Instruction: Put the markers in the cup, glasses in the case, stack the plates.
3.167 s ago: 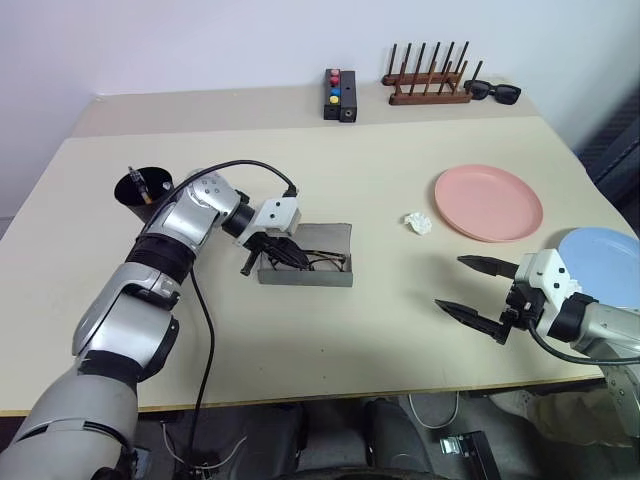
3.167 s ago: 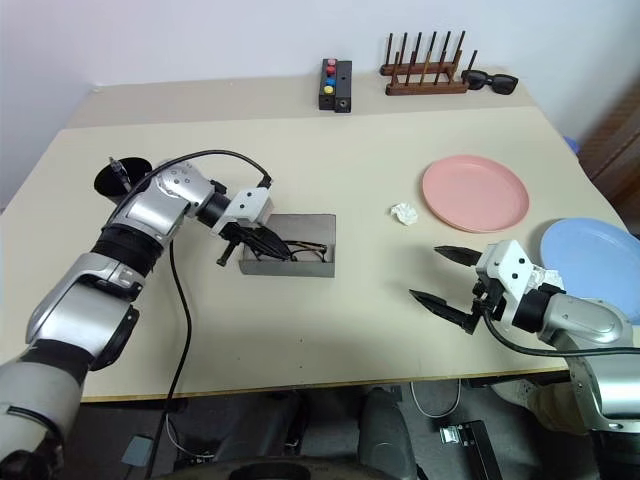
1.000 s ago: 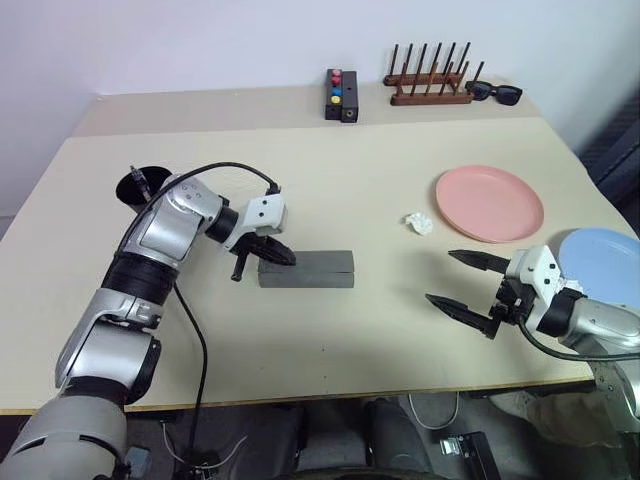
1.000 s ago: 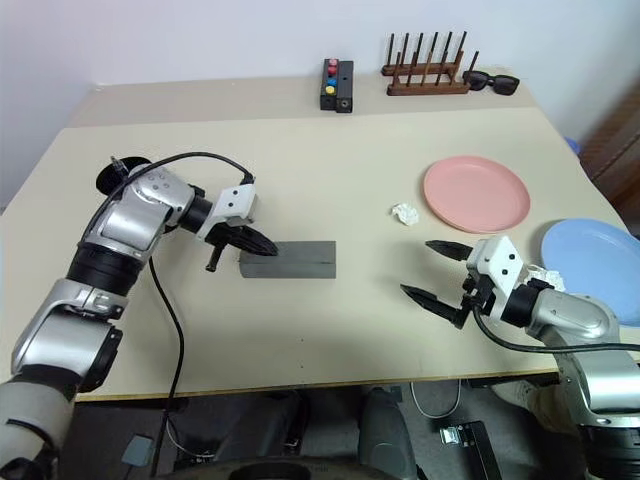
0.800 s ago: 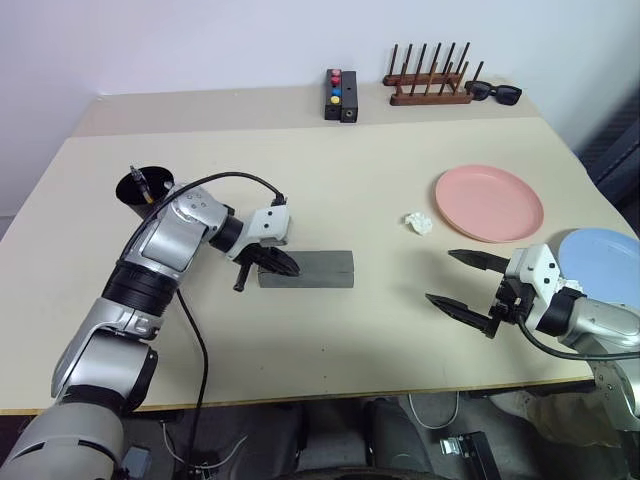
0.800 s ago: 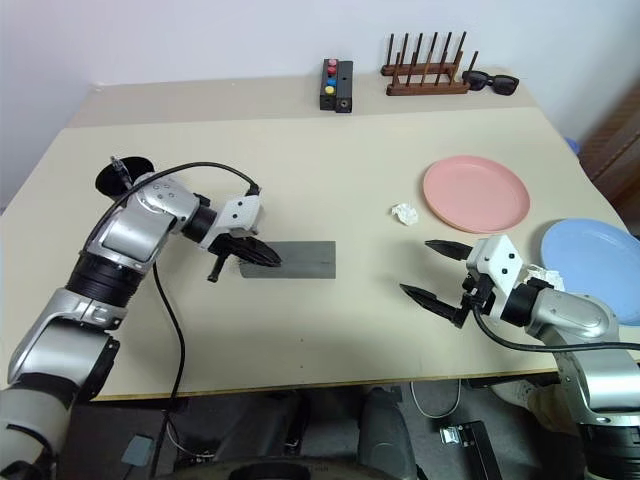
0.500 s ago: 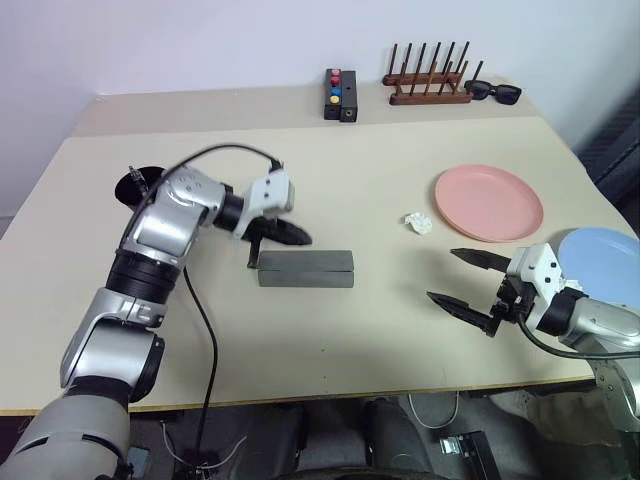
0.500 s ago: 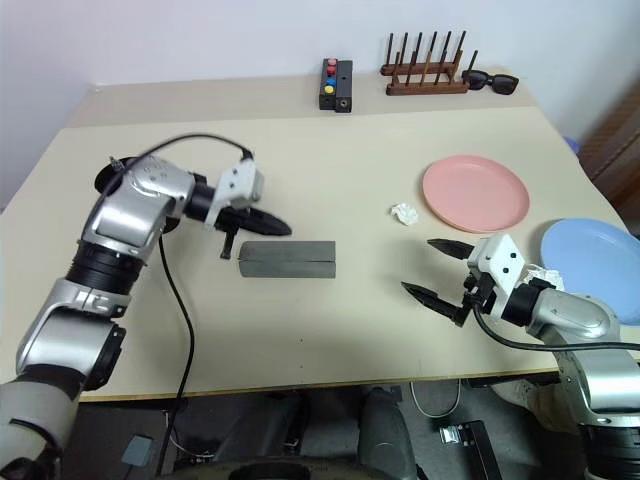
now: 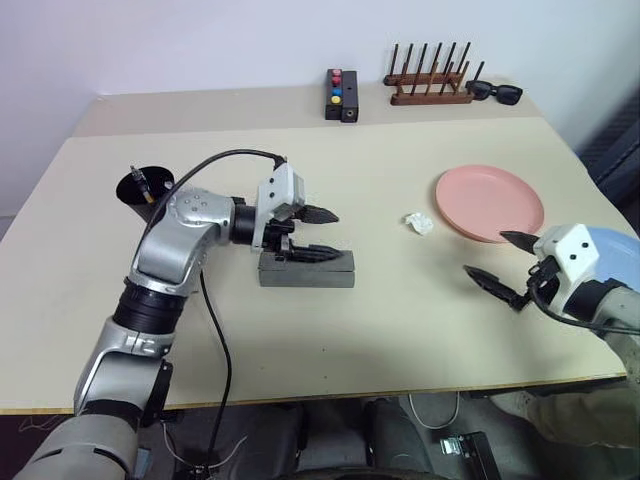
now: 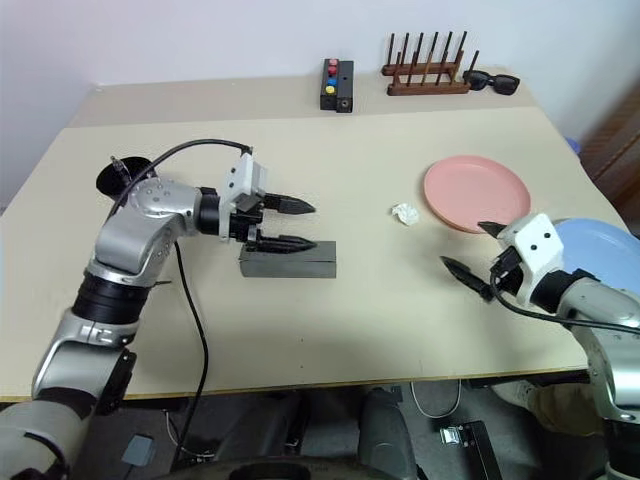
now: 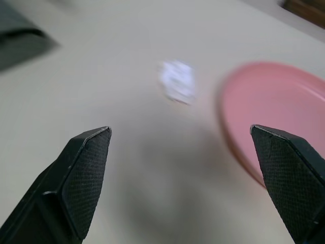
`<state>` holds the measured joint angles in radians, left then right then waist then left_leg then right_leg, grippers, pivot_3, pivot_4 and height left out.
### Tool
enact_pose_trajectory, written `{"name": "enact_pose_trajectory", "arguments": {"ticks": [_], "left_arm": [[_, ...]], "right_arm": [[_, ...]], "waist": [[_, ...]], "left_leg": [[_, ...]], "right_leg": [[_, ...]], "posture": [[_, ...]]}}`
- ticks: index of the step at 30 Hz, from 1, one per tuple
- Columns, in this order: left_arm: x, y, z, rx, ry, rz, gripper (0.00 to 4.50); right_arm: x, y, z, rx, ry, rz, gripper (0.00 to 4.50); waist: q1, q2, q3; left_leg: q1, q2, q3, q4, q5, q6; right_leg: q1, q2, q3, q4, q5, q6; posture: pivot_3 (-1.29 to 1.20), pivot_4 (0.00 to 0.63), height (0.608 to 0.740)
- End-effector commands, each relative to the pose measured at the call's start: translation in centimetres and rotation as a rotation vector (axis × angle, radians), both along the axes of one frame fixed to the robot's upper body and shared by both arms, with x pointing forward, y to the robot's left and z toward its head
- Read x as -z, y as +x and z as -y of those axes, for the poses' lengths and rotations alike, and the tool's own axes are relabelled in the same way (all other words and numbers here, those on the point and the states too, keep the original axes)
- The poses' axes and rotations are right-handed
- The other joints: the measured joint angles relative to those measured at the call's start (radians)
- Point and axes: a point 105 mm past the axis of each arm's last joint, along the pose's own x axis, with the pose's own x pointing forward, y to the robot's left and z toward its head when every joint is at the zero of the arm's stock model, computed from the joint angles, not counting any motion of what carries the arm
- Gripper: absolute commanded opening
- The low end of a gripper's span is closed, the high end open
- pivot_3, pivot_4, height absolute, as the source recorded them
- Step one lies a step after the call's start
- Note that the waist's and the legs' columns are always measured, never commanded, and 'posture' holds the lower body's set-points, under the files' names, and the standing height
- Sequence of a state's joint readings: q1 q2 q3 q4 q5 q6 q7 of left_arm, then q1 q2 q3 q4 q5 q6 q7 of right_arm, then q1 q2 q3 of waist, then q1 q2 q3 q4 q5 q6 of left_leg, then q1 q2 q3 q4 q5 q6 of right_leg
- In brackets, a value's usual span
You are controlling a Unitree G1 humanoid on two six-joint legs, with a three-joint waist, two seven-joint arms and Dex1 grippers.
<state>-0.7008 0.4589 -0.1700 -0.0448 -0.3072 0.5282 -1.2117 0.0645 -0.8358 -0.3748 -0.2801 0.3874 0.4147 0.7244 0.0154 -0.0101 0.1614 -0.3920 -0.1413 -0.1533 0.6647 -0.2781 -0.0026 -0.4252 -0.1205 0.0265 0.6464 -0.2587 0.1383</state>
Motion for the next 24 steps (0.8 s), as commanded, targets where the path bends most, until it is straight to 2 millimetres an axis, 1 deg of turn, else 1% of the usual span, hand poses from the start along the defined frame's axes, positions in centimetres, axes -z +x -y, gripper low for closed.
{"name": "enact_pose_trajectory", "arguments": {"ticks": [1, 5, 7, 11, 14, 16, 20, 24], "left_arm": [[-1.3, -0.4, 0.6, -0.031, -0.074, 0.026, 4.48], [-1.1, -1.1, 1.5, -0.023, -0.109, -0.002, 4.48], [-0.8, -1.2, 1.9, -0.001, -0.096, -0.002, 4.48], [-0.4, -1.2, 2.6, 0.055, -0.063, 0.011, 4.48], [-0.5, -0.7, 3.2, 0.058, -0.068, 0.022, 4.48], [-0.5, -0.6, 3.6, 0.059, -0.075, 0.024, 4.48], [-0.1, -0.6, 4.2, 0.061, -0.081, 0.028, 4.48], [-0.2, -0.5, 4.3, 0.055, -0.085, 0.036, 4.48]], "right_arm": [[-1.6, 0.2, 3.0, 0.159, -0.047, 0.025, 4.5], [-1.5, -0.1, 5.2, 0.266, -0.053, -0.021, 4.5], [-1.3, -0.3, 5.8, 0.289, -0.035, -0.05, 4.5], [-1.0, -0.4, 7.6, 0.369, -0.031, -0.089, 4.5], [-1.4, 0.1, 9.4, 0.456, -0.023, -0.074, 4.5], [-1.3, 0.4, 10.2, 0.499, -0.022, -0.08, 4.5], [-0.8, 1.3, 11.0, 0.553, -0.001, -0.094, 4.5], [0.7, 2.2, 11.2, 0.587, 0.017, -0.143, 4.5]], "waist": [[0.0, 0.0, 0.0], [-0.001, 0.0, 0.0], [-0.001, 0.0, 0.0], [0.0, 0.0, 0.0], [-0.002, 0.0, 0.0], [-0.002, 0.001, 0.0], [-0.002, 0.001, 0.0], [-0.003, 0.001, 0.0]], "left_leg": [[0.0, 0.0, 0.0, 0.0, 0.0, 0.0], [0.0, 0.0, 0.001, 0.0, 0.0, 0.0], [0.0, 0.0, 0.001, 0.0, 0.0, 0.0], [0.0, 0.0, 0.002, 0.0, 0.0, 0.0], [0.0, 0.0, 0.002, 0.0, 0.0, 0.0], [0.0, 0.0, 0.003, 0.0, 0.0, 0.0], [0.001, 0.0, 0.003, -0.001, 0.0, 0.0], [0.001, 0.0, 0.004, -0.001, 0.0, 0.0]], "right_leg": [[0.0, 0.0, 0.0, 0.0, 0.0, 0.0], [0.0, 0.0, 0.0, 0.0, 0.0, 0.0], [0.0, 0.0, 0.0, 0.0, 0.0, 0.0], [0.0, 0.0, 0.0, 0.0, 0.0, 0.0], [0.0, 0.0, 0.0, 0.0, 0.0, 0.0], [0.0, 0.0, 0.001, 0.0, 0.0, 0.0], [0.0, 0.0, 0.001, 0.0, 0.0, 0.0], [0.0, 0.0, 0.002, 0.0, 0.0, 0.0]], "posture": [[0.0, 0.15, 0.74], [0.0, 0.15, 0.74], [0.0, 0.15, 0.74], [0.0, 0.15, 0.74], [0.0, 0.15, 0.74], [0.0, 0.15, 0.74], [0.0, 0.15, 0.74], [0.0, 0.15, 0.74]]}}
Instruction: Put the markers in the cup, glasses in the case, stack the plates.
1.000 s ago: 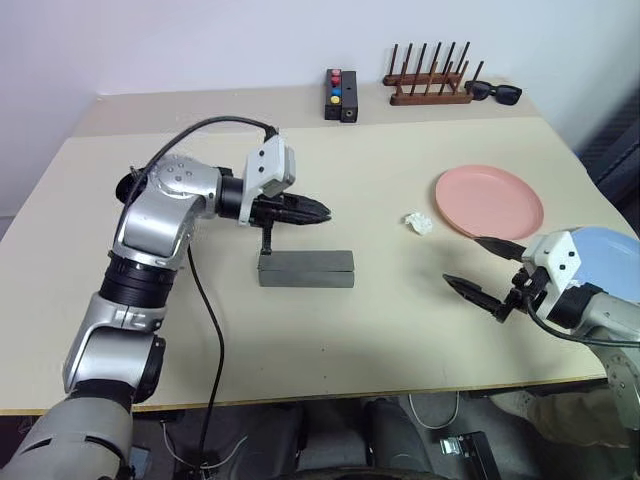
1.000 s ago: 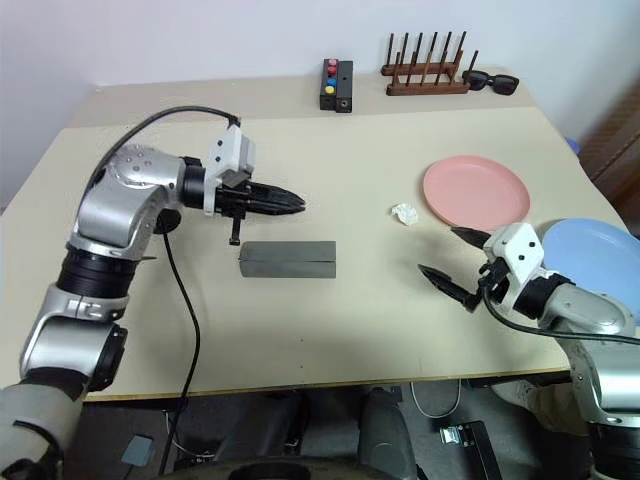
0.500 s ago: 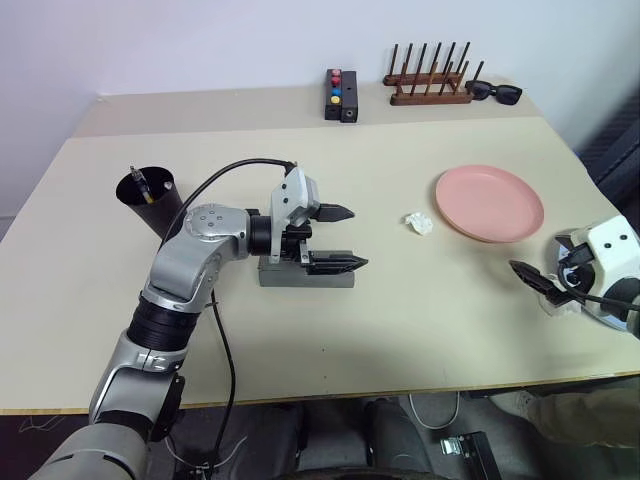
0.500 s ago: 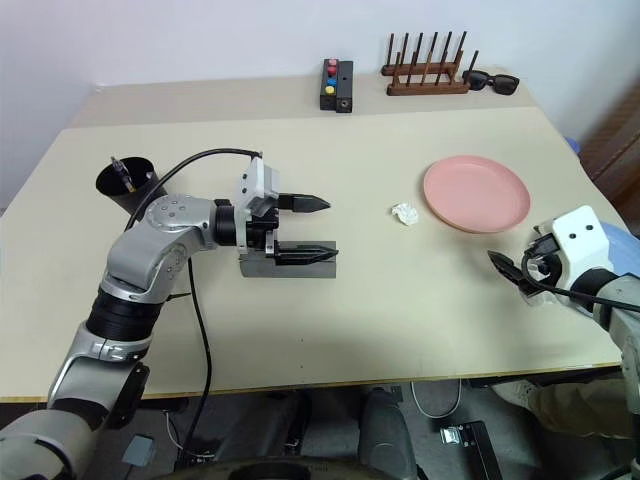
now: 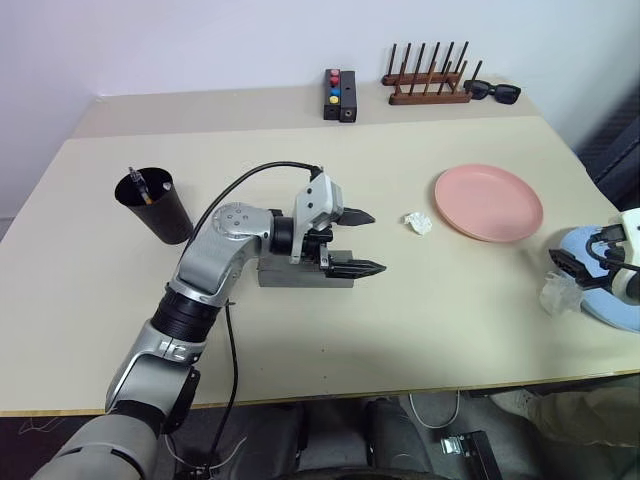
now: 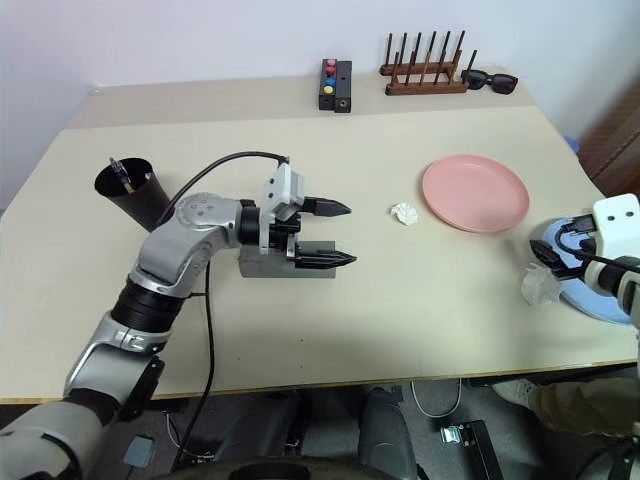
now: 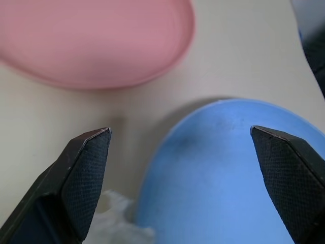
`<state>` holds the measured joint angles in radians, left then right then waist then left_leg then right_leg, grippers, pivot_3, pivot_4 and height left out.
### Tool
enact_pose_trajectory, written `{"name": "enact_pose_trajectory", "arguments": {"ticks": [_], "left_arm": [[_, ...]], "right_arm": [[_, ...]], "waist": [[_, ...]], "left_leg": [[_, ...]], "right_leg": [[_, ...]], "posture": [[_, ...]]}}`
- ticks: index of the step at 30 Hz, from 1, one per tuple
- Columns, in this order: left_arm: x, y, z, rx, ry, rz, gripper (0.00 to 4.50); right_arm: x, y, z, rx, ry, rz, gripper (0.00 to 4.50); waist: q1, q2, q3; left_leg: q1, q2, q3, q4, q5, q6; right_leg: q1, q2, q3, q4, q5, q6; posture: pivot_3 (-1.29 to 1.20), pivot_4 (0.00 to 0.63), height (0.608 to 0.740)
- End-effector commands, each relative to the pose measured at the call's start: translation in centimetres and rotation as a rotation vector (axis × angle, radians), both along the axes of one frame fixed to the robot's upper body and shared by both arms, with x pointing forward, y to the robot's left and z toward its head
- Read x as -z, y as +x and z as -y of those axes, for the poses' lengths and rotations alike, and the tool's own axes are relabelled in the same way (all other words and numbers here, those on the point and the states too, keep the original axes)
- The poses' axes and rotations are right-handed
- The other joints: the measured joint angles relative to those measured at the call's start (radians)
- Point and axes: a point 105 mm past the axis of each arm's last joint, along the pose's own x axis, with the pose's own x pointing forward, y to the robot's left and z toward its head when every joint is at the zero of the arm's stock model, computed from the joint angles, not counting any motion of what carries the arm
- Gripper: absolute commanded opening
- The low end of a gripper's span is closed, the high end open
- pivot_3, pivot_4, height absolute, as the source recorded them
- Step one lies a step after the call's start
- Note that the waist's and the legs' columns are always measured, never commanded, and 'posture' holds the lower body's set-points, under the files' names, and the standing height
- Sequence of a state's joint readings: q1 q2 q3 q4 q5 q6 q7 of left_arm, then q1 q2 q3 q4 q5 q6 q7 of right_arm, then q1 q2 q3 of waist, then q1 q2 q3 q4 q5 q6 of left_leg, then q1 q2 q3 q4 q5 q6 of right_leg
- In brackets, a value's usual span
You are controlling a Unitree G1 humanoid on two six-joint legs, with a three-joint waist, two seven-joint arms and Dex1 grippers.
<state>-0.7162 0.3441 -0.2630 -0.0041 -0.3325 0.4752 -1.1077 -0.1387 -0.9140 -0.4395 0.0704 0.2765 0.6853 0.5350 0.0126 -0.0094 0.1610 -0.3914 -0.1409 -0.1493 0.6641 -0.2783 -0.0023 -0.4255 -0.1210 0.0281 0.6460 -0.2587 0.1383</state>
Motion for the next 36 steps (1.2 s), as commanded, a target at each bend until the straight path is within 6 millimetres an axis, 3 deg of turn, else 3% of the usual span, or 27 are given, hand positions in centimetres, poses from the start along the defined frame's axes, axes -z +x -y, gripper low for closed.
{"name": "enact_pose_trajectory", "arguments": {"ticks": [1, 6, 9, 15, 23, 36], "left_arm": [[-0.8, 0.0, 0.2, 0.002, -0.009, 0.051, 4.48], [-0.9, 0.1, 0.1, -0.018, -0.006, 0.06, 4.48], [-0.9, 0.2, -0.1, -0.029, -0.003, 0.063, 4.5], [-1.0, 0.2, -0.4, -0.047, -0.004, 0.064, 4.5], [-0.9, 0.1, -0.4, -0.059, -0.001, 0.066, 4.5], [-0.7, 0.1, 0.2, -0.056, -0.002, 0.071, 4.5]], "right_arm": [[0.8, 0.7, 0.3, 0.033, 0.006, -0.019, 4.5], [2.3, 1.6, 0.4, 0.055, 0.023, -0.053, 4.5], [2.9, 2.0, 0.5, 0.062, 0.023, -0.065, 3.2], [3.3, 2.6, 0.5, 0.059, 0.017, -0.069, 0.03], [2.5, 2.7, 0.6, 0.049, -0.041, -0.048, 0.03], [-1.9, 3.1, 0.1, 0.03, -0.213, 0.099, 0.03]], "waist": [[0.0, 0.0, 0.0], [0.001, 0.0, 0.0], [0.0, 0.0, 0.0], [-0.001, 0.0, 0.0], [-0.001, 0.0, 0.0], [-0.001, 0.0, 0.0]], "left_leg": [[0.0, 0.0, 0.0, 0.0, 0.0, 0.0], [0.0, 0.0, 0.0, 0.0, 0.0, 0.0], [0.0, 0.0, 0.001, 0.0, 0.0, 0.0], [0.0, 0.0, 0.001, 0.0, 0.0, 0.0], [0.0, 0.0, 0.001, 0.0, 0.0, 0.0], [0.0, 0.0, 0.002, 0.0, 0.0, 0.0]], "right_leg": [[0.0, 0.0, 0.0, 0.0, 0.0, 0.0], [0.0, 0.0, 0.0, 0.0, 0.0, 0.0], [0.0, 0.0, 0.0, 0.0, 0.0, 0.0], [0.0, 0.0, 0.001, 0.0, 0.0, 0.0], [0.0, 0.0, 0.001, 0.0, 0.0, 0.0], [-0.001, 0.0, 0.001, 0.0, 0.0, 0.0]], "posture": [[0.0, 0.15, 0.74], [0.0, 0.15, 0.74], [0.0, 0.15, 0.74], [0.0, 0.15, 0.74], [0.0, 0.15, 0.74], [0.0, 0.15, 0.74]]}}
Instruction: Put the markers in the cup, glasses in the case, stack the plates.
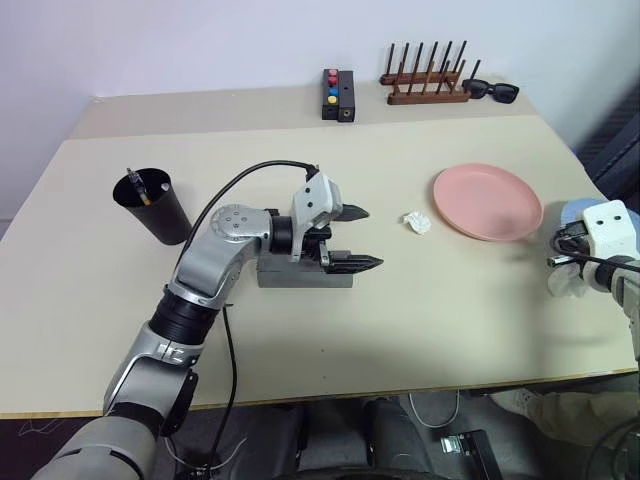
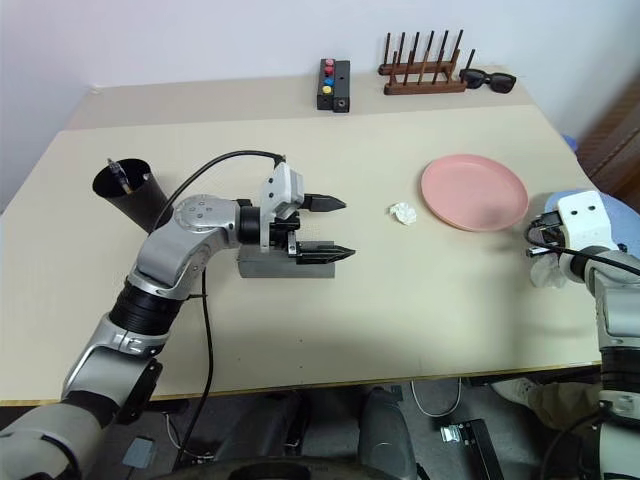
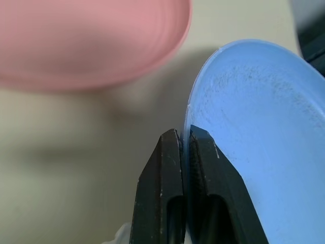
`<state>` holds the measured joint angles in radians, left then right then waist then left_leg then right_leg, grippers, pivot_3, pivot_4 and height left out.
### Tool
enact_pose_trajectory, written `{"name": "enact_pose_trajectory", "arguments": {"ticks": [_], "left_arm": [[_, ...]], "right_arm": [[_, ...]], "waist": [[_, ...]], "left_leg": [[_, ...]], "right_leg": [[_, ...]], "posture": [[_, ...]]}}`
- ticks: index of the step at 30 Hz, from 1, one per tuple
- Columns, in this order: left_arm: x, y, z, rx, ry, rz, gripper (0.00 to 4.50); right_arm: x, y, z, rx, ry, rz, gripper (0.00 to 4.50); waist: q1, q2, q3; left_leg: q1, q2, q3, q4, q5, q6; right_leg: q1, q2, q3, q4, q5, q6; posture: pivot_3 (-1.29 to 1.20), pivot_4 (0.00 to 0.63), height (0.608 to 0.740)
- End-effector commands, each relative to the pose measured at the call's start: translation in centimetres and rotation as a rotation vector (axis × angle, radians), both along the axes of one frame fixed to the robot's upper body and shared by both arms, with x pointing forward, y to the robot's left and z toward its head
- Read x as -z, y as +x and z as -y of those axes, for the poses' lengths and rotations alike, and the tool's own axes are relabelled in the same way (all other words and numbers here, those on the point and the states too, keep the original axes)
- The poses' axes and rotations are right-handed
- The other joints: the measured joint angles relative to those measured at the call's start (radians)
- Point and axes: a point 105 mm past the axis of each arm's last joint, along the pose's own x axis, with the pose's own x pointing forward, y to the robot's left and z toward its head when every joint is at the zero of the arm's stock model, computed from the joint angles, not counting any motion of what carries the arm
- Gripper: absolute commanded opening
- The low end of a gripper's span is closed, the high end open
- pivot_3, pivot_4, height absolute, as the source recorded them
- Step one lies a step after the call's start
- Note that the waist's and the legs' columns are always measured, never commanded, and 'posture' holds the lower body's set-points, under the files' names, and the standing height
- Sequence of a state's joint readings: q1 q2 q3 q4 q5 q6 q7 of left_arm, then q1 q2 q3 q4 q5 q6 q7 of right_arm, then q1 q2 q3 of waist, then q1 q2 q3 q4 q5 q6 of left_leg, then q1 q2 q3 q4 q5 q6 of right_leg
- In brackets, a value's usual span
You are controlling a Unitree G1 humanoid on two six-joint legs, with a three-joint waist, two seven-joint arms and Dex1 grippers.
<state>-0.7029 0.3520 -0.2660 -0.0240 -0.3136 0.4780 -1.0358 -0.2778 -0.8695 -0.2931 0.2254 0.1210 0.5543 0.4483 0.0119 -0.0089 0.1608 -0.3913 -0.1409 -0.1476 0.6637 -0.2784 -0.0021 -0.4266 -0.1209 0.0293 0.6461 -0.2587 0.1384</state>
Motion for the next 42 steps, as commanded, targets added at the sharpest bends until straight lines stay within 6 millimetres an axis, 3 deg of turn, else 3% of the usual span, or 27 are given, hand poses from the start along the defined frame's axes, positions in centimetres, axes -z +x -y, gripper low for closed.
{"name": "enact_pose_trajectory", "arguments": {"ticks": [1, 8, 28, 31, 34, 42], "left_arm": [[-0.8, -0.5, 0.5, 0.022, -0.007, 0.049, 4.5], [-0.8, -0.5, 0.4, 0.018, -0.005, 0.049, 4.5], [-0.7, -0.5, 0.3, 0.008, -0.003, 0.048, 4.5], [-0.6, -0.5, 0.3, 0.007, 0.0, 0.048, 4.5], [-0.6, -0.5, 0.3, 0.006, 0.0, 0.047, 4.5], [-0.7, -0.5, 0.3, 0.005, -0.004, 0.044, 4.5]], "right_arm": [[-3.3, 0.3, 0.0, -0.009, -0.079, 0.107, 0.03], [-4.9, 0.9, -1.9, -0.089, -0.095, 0.178, 0.03], [-3.4, 0.5, -1.8, -0.116, -0.071, 0.125, 0.03], [-3.2, 0.4, -2.1, -0.129, -0.068, 0.121, 0.96], [-3.1, 0.5, -2.2, -0.121, -0.071, 0.125, 2.44], [-2.7, 0.6, -2.3, -0.127, -0.055, 0.113, 2.44]], "waist": [[0.0, 0.0, 0.0], [0.0, 0.0, 0.0], [0.001, 0.0, 0.0], [0.001, 0.0, 0.0], [0.001, 0.0, 0.0], [0.001, 0.0, 0.0]], "left_leg": [[0.0, 0.0, 0.0, 0.0, 0.0, 0.0], [0.0, 0.0, 0.0, 0.0, 0.0, 0.0], [0.0, 0.0, 0.0, 0.0, 0.0, 0.0], [0.0, 0.0, 0.0, 0.0, 0.0, 0.0], [0.0, 0.0, 0.0, 0.0, 0.0, 0.0], [0.0, 0.0, 0.0, 0.0, 0.0, 0.0]], "right_leg": [[0.0, 0.0, 0.0, 0.0, 0.0, 0.0], [0.0, 0.0, 0.0, 0.0, 0.0, 0.0], [0.0, 0.0, 0.0, 0.0, 0.0, 0.0], [0.0, 0.0, 0.0, 0.0, 0.0, 0.0], [0.0, 0.0, 0.0, 0.0, 0.0, 0.0], [0.0, 0.0, 0.0, 0.0, 0.0, 0.0]], "posture": [[0.0, 0.15, 0.74], [0.0, 0.15, 0.74], [0.0, 0.15, 0.74], [0.0, 0.15, 0.74], [0.0, 0.15, 0.74], [0.0, 0.15, 0.74]]}}
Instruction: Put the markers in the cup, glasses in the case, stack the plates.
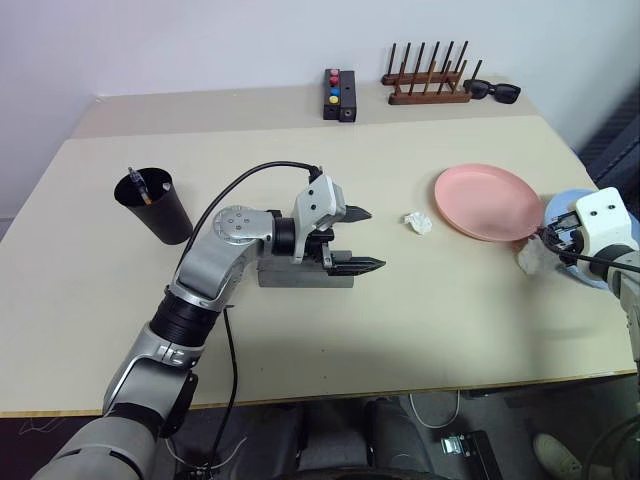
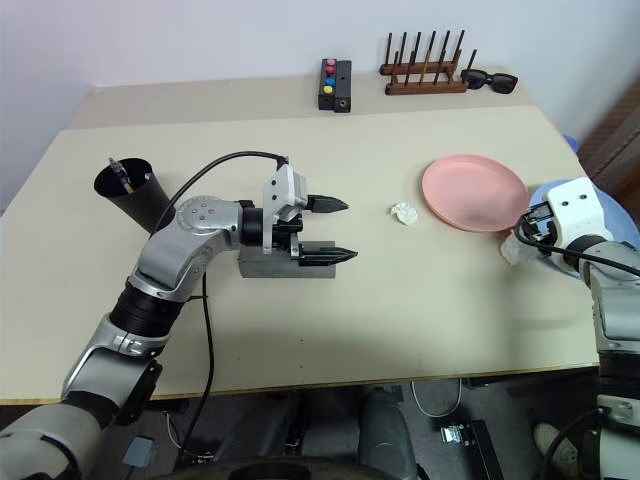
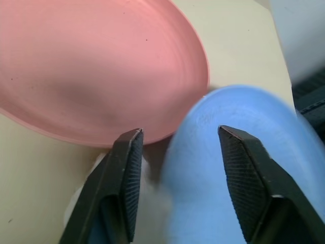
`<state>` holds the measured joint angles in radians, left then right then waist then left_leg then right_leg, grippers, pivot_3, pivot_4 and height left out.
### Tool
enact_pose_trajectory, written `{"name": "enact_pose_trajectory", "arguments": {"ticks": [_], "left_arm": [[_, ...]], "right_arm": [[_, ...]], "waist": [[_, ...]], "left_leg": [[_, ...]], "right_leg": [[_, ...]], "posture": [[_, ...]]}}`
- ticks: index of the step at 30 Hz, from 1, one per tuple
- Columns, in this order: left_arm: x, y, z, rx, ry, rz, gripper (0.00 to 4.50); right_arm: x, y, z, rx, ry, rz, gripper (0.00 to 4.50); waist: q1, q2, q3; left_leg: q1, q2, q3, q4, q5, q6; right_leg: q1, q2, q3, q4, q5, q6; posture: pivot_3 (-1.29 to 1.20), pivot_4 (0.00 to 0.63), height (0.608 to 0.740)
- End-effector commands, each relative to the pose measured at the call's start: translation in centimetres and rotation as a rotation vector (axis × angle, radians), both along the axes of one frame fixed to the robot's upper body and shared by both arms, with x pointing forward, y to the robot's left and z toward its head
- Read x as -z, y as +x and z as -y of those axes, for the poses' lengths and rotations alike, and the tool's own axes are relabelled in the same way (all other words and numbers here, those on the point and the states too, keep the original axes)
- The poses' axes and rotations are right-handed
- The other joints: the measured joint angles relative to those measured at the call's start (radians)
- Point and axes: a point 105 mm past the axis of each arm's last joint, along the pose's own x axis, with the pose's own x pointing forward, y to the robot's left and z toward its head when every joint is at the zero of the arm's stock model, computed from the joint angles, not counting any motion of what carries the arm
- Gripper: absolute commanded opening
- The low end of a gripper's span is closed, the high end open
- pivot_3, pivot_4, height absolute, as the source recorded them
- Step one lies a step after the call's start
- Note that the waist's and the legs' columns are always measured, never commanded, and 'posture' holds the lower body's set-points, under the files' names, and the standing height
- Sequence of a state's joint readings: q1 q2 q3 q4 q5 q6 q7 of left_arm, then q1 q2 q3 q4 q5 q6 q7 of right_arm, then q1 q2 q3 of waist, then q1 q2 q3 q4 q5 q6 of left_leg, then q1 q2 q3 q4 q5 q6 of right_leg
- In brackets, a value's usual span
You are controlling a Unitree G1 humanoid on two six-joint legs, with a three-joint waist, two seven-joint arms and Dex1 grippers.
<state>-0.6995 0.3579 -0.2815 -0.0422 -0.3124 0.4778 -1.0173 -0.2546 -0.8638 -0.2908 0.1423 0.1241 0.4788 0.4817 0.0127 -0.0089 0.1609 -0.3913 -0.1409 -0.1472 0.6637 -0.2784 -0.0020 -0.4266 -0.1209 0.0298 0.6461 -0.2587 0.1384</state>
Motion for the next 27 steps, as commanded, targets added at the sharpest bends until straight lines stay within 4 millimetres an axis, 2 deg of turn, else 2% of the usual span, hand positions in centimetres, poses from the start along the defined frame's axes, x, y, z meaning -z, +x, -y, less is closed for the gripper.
{"name": "enact_pose_trajectory", "arguments": {"ticks": [1, 10, 16, 18, 21, 27], "left_arm": [[-0.7, -0.3, 0.2, 0.007, -0.013, 0.03, 4.5], [-0.8, -0.4, 0.1, 0.0, -0.018, 0.027, 4.5], [-0.7, -0.4, 0.0, -0.01, -0.02, 0.023, 4.5], [-0.6, -0.4, -0.1, -0.013, -0.019, 0.023, 4.5], [-0.6, -0.4, -0.2, -0.018, -0.018, 0.023, 4.5], [-0.5, -0.3, -0.4, -0.021, -0.014, 0.024, 4.5]], "right_arm": [[-1.2, 0.3, -0.2, -0.004, -0.005, 0.045, 2.44], [-0.4, 0.8, 0.4, 0.009, 0.008, 0.013, 2.44], [-0.2, -0.5, 4.5, 0.125, -0.054, -0.017, 2.44], [-0.2, -1.1, 5.0, 0.118, -0.063, -0.023, 2.44], [-0.5, -1.3, 4.0, 0.047, -0.054, -0.019, 2.44], [-0.8, -2.9, -1.8, -0.232, 0.03, -0.039, 2.44]], "waist": [[0.0, 0.0, 0.0], [0.0, 0.0, 0.0], [0.0, 0.0, 0.0], [0.0, 0.0, 0.0], [-0.001, 0.0, 0.0], [0.0, 0.0, 0.0]], "left_leg": [[0.0, 0.0, 0.0, 0.0, 0.0, 0.0], [0.0, 0.0, 0.0, 0.0, 0.0, 0.0], [0.0, 0.0, 0.0, 0.0, 0.0, 0.0], [0.0, 0.0, 0.0, 0.0, 0.0, 0.0], [0.0, 0.0, 0.0, 0.0, 0.0, 0.0], [0.0, 0.0, 0.001, -0.001, 0.0, 0.0]], "right_leg": [[0.0, 0.0, 0.0, 0.0, 0.0, 0.0], [0.0, 0.0, 0.0, 0.0, 0.0, 0.0], [0.0, 0.0, 0.0, 0.0, 0.0, 0.0], [0.0, 0.0, 0.0, 0.0, 0.0, 0.0], [0.0, 0.0, 0.0, 0.0, 0.0, 0.0], [0.0, 0.0, 0.0, 0.0, 0.0, 0.0]], "posture": [[0.0, 0.15, 0.74], [0.0, 0.15, 0.74], [0.0, 0.15, 0.74], [0.0, 0.15, 0.74], [0.0, 0.15, 0.74], [0.0, 0.15, 0.74]]}}
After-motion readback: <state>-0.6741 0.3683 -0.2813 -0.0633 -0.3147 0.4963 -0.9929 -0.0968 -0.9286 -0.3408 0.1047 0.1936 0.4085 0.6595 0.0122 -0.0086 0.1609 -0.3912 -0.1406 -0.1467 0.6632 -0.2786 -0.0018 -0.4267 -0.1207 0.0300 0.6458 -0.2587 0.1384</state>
